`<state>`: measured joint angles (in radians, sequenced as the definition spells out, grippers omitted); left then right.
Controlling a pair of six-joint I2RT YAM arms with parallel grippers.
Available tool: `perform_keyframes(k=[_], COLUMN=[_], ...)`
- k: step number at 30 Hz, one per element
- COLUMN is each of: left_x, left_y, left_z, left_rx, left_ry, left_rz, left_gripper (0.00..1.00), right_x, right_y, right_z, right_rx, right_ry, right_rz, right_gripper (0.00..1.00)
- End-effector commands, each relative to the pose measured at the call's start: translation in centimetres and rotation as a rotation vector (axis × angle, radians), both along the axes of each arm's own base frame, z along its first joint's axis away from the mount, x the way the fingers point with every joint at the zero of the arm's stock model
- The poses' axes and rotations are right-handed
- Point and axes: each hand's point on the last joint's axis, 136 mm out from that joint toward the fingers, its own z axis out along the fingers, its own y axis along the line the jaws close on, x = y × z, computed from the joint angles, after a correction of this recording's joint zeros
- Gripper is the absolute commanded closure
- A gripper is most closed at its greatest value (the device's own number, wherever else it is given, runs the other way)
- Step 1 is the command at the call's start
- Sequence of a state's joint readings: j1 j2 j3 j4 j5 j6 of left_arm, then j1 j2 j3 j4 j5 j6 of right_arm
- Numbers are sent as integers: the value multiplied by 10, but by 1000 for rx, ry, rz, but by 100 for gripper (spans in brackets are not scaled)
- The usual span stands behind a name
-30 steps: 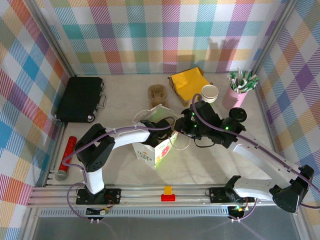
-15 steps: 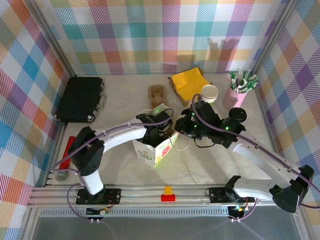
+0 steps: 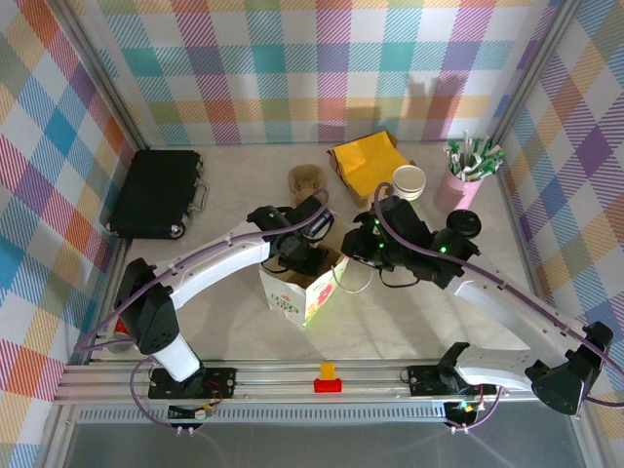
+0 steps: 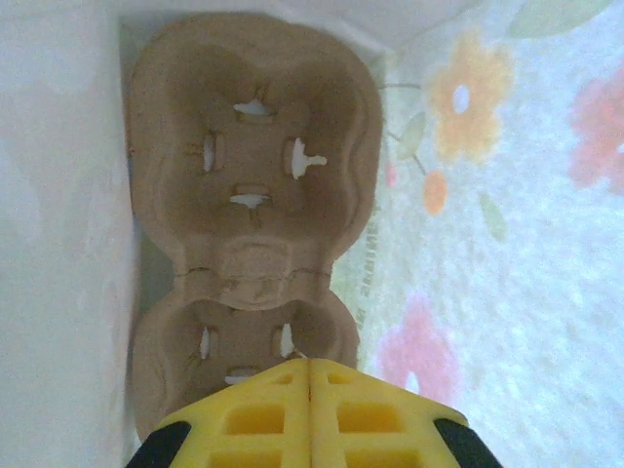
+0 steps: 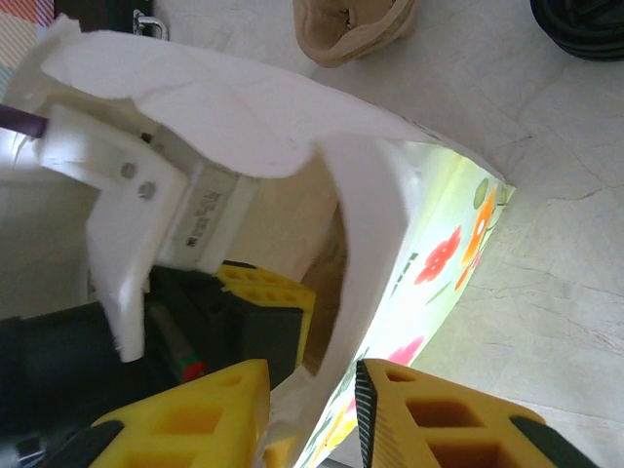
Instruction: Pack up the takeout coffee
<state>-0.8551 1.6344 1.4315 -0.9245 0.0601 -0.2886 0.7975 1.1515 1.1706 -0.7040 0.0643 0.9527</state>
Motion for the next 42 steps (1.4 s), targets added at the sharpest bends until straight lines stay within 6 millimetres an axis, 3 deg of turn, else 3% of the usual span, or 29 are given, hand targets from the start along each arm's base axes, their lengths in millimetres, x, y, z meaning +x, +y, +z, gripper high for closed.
perform_keyframes(k=[1, 10, 14, 19, 25, 32, 37, 42], left_x=[-8, -8, -6, -3, -1, -4, -9, -13], left_y=[-2, 1, 5, 10, 28, 60, 77, 85], left_z=[31, 72, 85, 116, 154, 192, 203, 205], left_rx=[-74, -143, -149, -183, -202, -217, -224, -234], left_ry=[7, -65, -92, -159, -257, -391, -445, -459], left_rz=[9, 21, 30, 52, 86, 141, 159, 165], left_gripper=[92, 90, 90, 90, 90, 90, 90, 90], right_x=[4, 8, 11, 17, 28, 36, 38, 41], right_y=[-2, -3, -6, -14, -8, 11, 18, 21], right_z=[8, 16, 25, 33, 39, 21, 10, 18], right_rx=[-15, -27, -42, -79, -81, -58, -55, -46], right_ry=[-15, -33, -50, -77, -84, 1, 32, -13], right_rz=[-5, -13, -27, -59, -68, -34, -20, 4], right_gripper=[69, 63, 48, 37, 33, 41, 53, 74])
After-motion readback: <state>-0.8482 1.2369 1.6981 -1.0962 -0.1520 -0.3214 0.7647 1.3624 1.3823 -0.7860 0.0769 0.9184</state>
